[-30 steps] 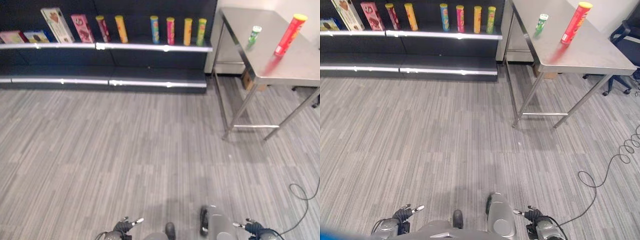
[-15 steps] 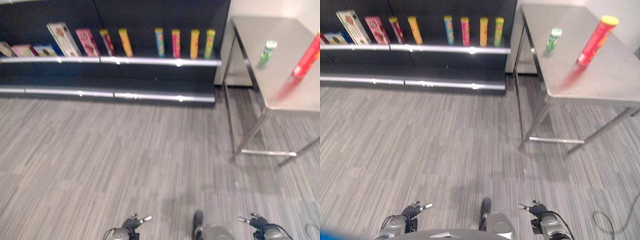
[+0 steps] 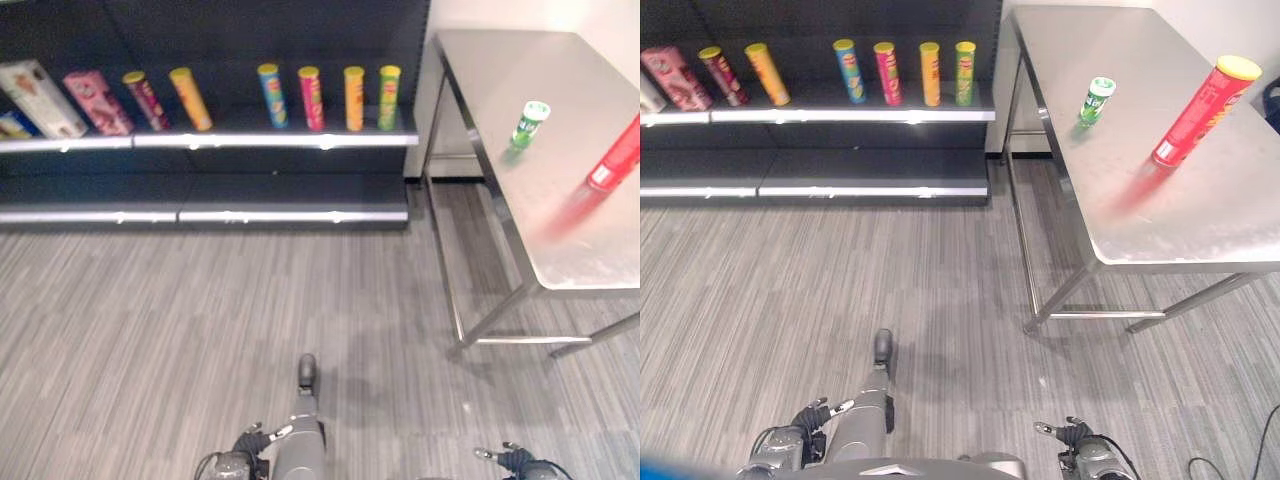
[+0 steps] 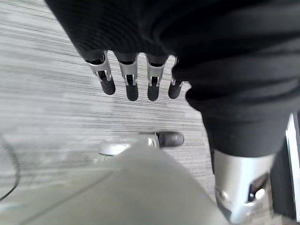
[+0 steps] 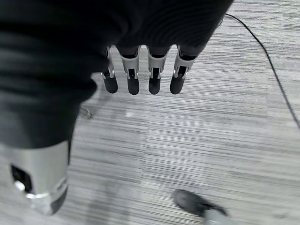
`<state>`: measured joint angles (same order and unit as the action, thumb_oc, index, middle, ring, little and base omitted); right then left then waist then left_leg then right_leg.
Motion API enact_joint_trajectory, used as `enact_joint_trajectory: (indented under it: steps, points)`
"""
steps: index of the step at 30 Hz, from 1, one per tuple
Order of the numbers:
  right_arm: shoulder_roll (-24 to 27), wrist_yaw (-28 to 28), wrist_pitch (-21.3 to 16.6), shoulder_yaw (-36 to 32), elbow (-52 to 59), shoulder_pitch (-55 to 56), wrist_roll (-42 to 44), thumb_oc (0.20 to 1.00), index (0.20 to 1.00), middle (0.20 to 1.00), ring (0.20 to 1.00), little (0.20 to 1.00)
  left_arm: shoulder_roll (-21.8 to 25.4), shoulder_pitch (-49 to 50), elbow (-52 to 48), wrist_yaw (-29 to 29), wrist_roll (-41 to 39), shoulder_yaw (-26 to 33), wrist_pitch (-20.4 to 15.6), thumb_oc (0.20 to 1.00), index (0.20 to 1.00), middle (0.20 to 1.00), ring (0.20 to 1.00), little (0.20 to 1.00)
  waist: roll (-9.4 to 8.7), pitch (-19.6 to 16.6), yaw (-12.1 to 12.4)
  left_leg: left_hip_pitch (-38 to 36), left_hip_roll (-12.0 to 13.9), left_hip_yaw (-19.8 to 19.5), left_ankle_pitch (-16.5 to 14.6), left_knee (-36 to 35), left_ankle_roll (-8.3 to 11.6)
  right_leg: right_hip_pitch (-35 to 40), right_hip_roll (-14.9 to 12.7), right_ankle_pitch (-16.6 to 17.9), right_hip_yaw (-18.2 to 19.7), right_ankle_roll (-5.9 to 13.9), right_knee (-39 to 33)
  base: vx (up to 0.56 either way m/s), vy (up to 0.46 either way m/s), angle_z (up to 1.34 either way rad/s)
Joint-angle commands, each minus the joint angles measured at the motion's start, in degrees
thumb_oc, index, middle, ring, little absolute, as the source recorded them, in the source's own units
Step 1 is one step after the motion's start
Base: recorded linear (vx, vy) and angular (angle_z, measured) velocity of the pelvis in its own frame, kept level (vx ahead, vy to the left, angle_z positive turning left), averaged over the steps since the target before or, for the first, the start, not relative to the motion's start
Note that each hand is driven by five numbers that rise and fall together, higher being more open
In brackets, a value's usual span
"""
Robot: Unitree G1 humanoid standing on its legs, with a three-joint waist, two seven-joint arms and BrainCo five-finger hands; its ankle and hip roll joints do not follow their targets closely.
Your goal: Put the goods on the table back onto the shelves and tidy them up.
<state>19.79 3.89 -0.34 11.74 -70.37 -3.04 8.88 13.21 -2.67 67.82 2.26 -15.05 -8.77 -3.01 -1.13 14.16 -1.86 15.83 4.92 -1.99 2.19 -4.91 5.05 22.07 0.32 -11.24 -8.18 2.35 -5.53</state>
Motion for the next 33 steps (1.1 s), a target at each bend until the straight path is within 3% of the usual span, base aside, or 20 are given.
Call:
enact_joint_trajectory:
  steps: [1,4,5,6,8,10,11,12,13,14,15,16,18,19,20,22,24,33]
  points:
    - [0.1,0.3,-0.3,-0.3,0.6,0.5,-1.7,1.000,1.000,1.000,1.000,1.000,1.4,-1.6,0.2,0.6,1.0,-1.1,-1.4,1.000,1.000,1.000,1.000,1.000,-0.07,-1.0,1.6,-7.0,4.9,-0.5,7.4,0.6,5.85,-6.8,-1.5,-0.8,2.4,2.40,0.5,0.30,0.251,-1.00]
    - [-0.5,-0.5,0.2,-0.3,0.3,0.7,-2.5,1.000,1.000,1.000,1.000,1.000,2.0,-1.4,0.1,0.5,2.0,-1.4,-1.6,1.000,1.000,1.000,1.000,1.000,-1.20,-2.2,1.8,-8.3,3.8,2.1,5.8,2.5,4.20,-6.8,-4.7,-0.6,3.6,4.28,1.8,0.27,0.285,-0.85]
    - [-0.9,-0.8,0.4,-0.7,0.0,0.8,-2.5,1.000,1.000,1.000,1.000,1.000,2.5,-1.4,0.0,0.4,2.2,-1.3,-1.6,1.000,1.000,1.000,1.000,1.000,-1.80,-3.1,1.7,-8.9,2.6,3.5,4.0,3.1,2.45,-8.4,-6.6,-0.6,4.6,5.65,5.1,0.21,0.263,-0.54]
    - [-0.9,-0.8,0.4,-0.7,0.0,0.8,-2.5,1.000,1.000,1.000,1.000,1.000,2.5,-1.4,0.0,0.4,2.2,-1.3,-1.6,1.000,1.000,1.000,1.000,1.000,-1.83,-3.1,1.8,-8.9,2.5,3.5,4.0,3.1,2.43,-8.5,-6.6,-0.7,4.6,5.67,5.2,0.21,0.278,-0.51]
    - [-1.2,-1.2,0.7,-1.5,-0.6,0.6,-2.0,1.000,1.000,1.000,1.000,1.000,3.7,-2.0,-0.6,0.4,1.9,-0.9,-1.4,1.000,1.000,1.000,1.000,1.000,-2.02,-3.3,1.4,-10.7,0.4,4.9,1.4,3.4,-0.58,-14.1,-8.1,0.2,6.2,7.83,16.0,0.16,0.295,-0.39]
    - [-0.8,-1.1,0.6,-2.8,-0.8,0.4,-1.0,1.000,1.000,1.000,1.000,1.000,4.4,-2.5,-1.1,0.4,2.0,-0.9,-1.4,1.000,1.000,1.000,1.000,1.000,-1.62,-2.6,0.5,-12.7,-0.7,5.9,-0.1,3.0,-2.21,-18.6,-9.0,4.0,6.1,8.81,24.6,0.09,0.234,-0.25]
    - [-0.8,-1.1,0.6,-2.8,-0.8,0.4,-1.0,1.000,1.000,1.000,1.000,1.000,4.4,-2.5,-1.1,0.4,2.0,-0.9,-1.4,1.000,1.000,1.000,1.000,1.000,-1.68,-2.6,0.5,-12.7,-0.8,6.0,-0.1,3.0,-2.23,-18.7,-9.1,3.9,6.2,8.84,24.8,0.05,0.171,-0.02]
    - [-0.5,-0.9,0.6,-3.5,-0.5,0.3,-0.6,1.000,1.000,1.000,1.000,1.000,4.7,-2.6,-1.1,0.4,2.0,-1.1,-1.4,1.000,1.000,1.000,1.000,1.000,-1.35,-2.0,0.1,-13.8,-1.2,7.0,-0.6,2.7,-2.97,-20.7,-10.0,6.6,5.2,9.04,29.5,0.09,0.246,0.17]
    - [-0.3,-0.5,0.6,-4.8,-0.3,0.7,0.2,1.000,1.000,1.000,1.000,1.000,5.3,-2.5,-1.7,0.1,2.1,-1.3,-1.3,1.000,1.000,1.000,1.000,1.000,-0.34,-1.2,-0.6,-16.1,-1.2,8.4,-1.8,1.7,-3.79,-24.0,-12.1,8.9,1.9,8.46,36.6,0.19,0.338,0.13]
    - [0.0,0.0,0.6,-6.1,-0.5,1.4,0.8,1.000,1.000,1.000,1.000,1.000,5.7,-2.5,-1.7,0.0,2.4,-1.4,-1.4,1.000,1.000,1.000,1.000,1.000,-0.24,-1.0,-1.0,-18.3,-1.5,9.6,-2.9,1.1,-3.89,-24.8,-14.6,9.0,-2.4,7.94,35.8,0.17,0.247,0.07]
    - [0.0,0.0,0.6,-6.1,-0.5,1.4,0.8,1.000,1.000,1.000,1.000,1.000,5.7,-2.5,-1.7,0.0,2.4,-1.4,-1.4,1.000,1.000,1.000,1.000,1.000,-0.24,-0.9,-1.0,-18.3,-1.5,9.6,-2.9,1.1,-3.89,-24.7,-14.6,9.0,-2.4,7.94,35.8,0.20,0.089,-0.19]
    - [0.5,0.4,0.6,-7.4,-1.1,1.6,1.4,1.000,1.000,1.000,1.000,1.000,6.1,-2.7,-1.3,-0.2,2.6,-1.0,-1.4,1.000,1.000,1.000,1.000,1.000,-0.29,-1.2,-1.4,-18.9,-1.4,10.5,-3.8,0.8,-3.46,-24.9,-15.0,7.4,-5.7,7.48,29.3,0.09,-0.008,-0.25]
    - [1.1,0.9,0.6,-9.3,-1.8,1.6,3.0,1.000,1.000,1.000,1.000,1.000,6.3,-2.9,-1.2,-0.1,2.6,-0.9,-1.5,1.000,1.000,1.000,1.000,1.000,-0.14,-1.0,-1.8,-19.5,-1.1,10.7,-4.3,0.6,-3.07,-25.5,-14.0,6.5,-6.6,7.19,24.8,0.15,-0.037,-0.28]
    - [1.6,1.1,0.7,-10.6,-2.4,1.8,4.6,1.000,1.000,1.000,1.000,1.000,6.3,-3.1,-0.9,-0.2,2.8,-0.9,-1.7,1.000,1.000,1.000,1.000,1.000,-0.50,-1.0,-2.3,-19.5,-1.5,10.7,-4.8,0.8,-2.86,-25.9,-13.0,6.9,-5.9,7.79,17.5,0.14,-0.052,-0.09]
    - [1.6,1.1,0.7,-10.6,-2.4,1.8,4.6,1.000,1.000,1.000,1.000,1.000,6.3,-3.1,-0.9,-0.2,2.8,-0.9,-1.7,1.000,1.000,1.000,1.000,1.000,-0.40,-0.9,-2.3,-19.7,-1.4,10.7,-4.8,0.8,-2.81,-25.5,-12.8,7.1,-5.9,7.76,17.1,0.16,-0.062,-0.09]
    - [1.9,0.9,0.7,-11.8,-3.3,3.2,5.7,1.000,1.000,1.000,1.000,1.000,6.2,-3.1,0.0,-0.4,3.5,-0.8,-1.8,1.000,1.000,1.000,1.000,1.000,-1.28,-1.2,-3.2,-20.2,-2.0,10.3,-5.5,1.2,-2.62,-24.5,-10.8,7.5,-0.9,8.71,12.1,0.15,-0.052,0.03]
    - [2.0,0.7,0.6,-12.1,-3.2,3.7,6.0,1.000,1.000,1.000,1.000,1.000,6.1,-3.4,0.2,-0.5,3.6,-0.7,-1.9,1.000,1.000,1.000,1.000,1.000,-1.61,-1.3,-3.2,-20.4,-2.0,10.3,-5.6,1.3,-2.39,-24.1,-10.5,7.7,0.3,8.79,11.2,0.11,-0.066,0.46]
    - [4.6,0.7,0.2,-13.6,-2.9,5.3,6.2,1.000,1.000,1.000,1.000,1.000,4.5,-2.4,-1.5,-0.8,4.0,-2.0,-2.0,1.000,1.000,1.000,1.000,1.000,-1.89,-2.9,-4.1,-20.9,0.9,10.2,-6.0,2.8,0.12,-19.1,-8.4,6.8,-1.2,6.96,5.4,0.11,-0.124,-0.07]
